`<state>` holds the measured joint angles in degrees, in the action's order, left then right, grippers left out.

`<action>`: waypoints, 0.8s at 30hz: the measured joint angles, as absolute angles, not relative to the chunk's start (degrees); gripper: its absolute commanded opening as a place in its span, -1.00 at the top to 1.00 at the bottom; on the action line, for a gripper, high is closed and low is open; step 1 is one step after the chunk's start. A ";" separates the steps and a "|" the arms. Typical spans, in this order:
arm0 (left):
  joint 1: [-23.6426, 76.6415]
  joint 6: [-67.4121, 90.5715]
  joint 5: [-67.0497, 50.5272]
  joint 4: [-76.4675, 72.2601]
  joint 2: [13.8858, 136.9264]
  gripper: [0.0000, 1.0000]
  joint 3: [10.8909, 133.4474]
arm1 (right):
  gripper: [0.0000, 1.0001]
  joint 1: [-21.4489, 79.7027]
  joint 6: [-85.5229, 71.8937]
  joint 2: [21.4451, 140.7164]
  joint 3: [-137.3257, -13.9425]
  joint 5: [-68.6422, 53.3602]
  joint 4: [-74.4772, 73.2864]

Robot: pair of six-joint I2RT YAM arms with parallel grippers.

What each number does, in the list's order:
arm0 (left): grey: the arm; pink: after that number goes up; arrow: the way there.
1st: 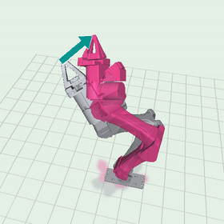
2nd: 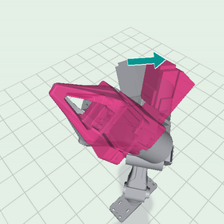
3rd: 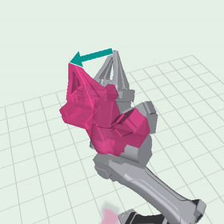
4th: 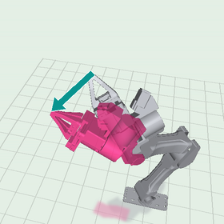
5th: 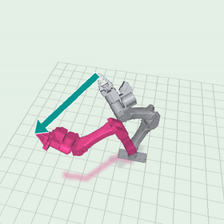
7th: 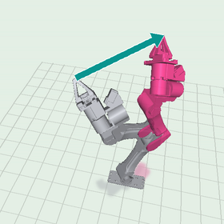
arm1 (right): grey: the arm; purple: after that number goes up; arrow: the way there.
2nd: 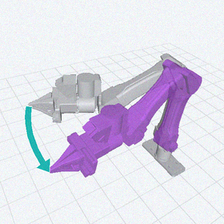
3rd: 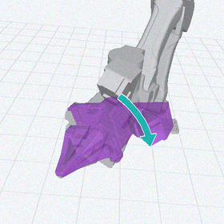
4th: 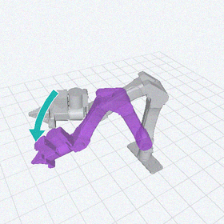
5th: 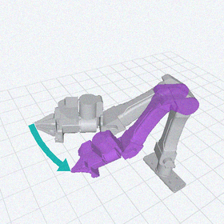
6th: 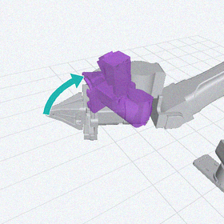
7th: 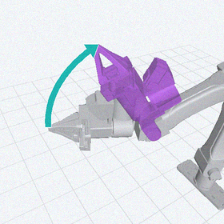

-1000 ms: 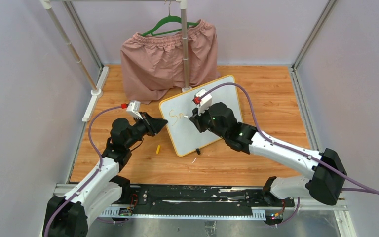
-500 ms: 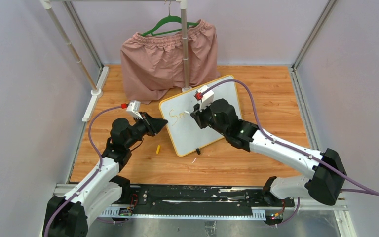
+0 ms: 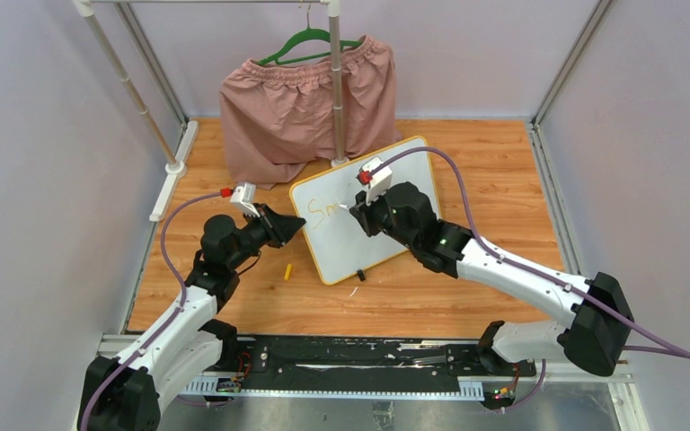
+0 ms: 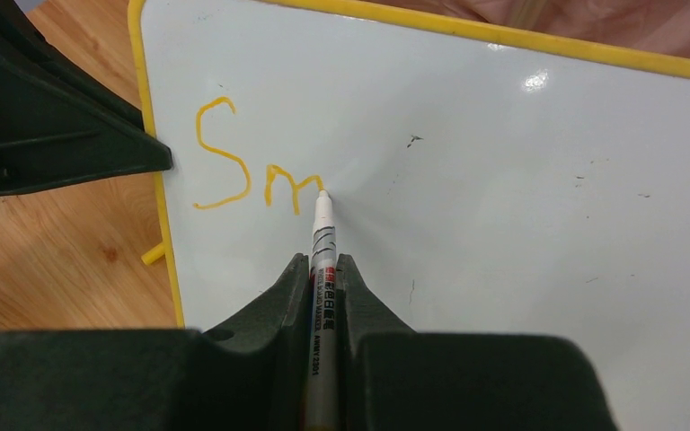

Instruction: Write a sentence on the whiteboard

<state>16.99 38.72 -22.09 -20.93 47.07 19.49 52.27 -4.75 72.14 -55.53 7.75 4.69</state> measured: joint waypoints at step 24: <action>16.99 38.72 -22.72 -20.95 46.83 1.00 19.49 | 1.00 51.94 -5.37 68.60 -52.80 7.75 2.15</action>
<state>16.99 38.72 -22.72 -20.95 46.83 19.49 51.94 -5.37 68.60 -52.80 7.75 2.15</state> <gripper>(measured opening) 0.156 0.140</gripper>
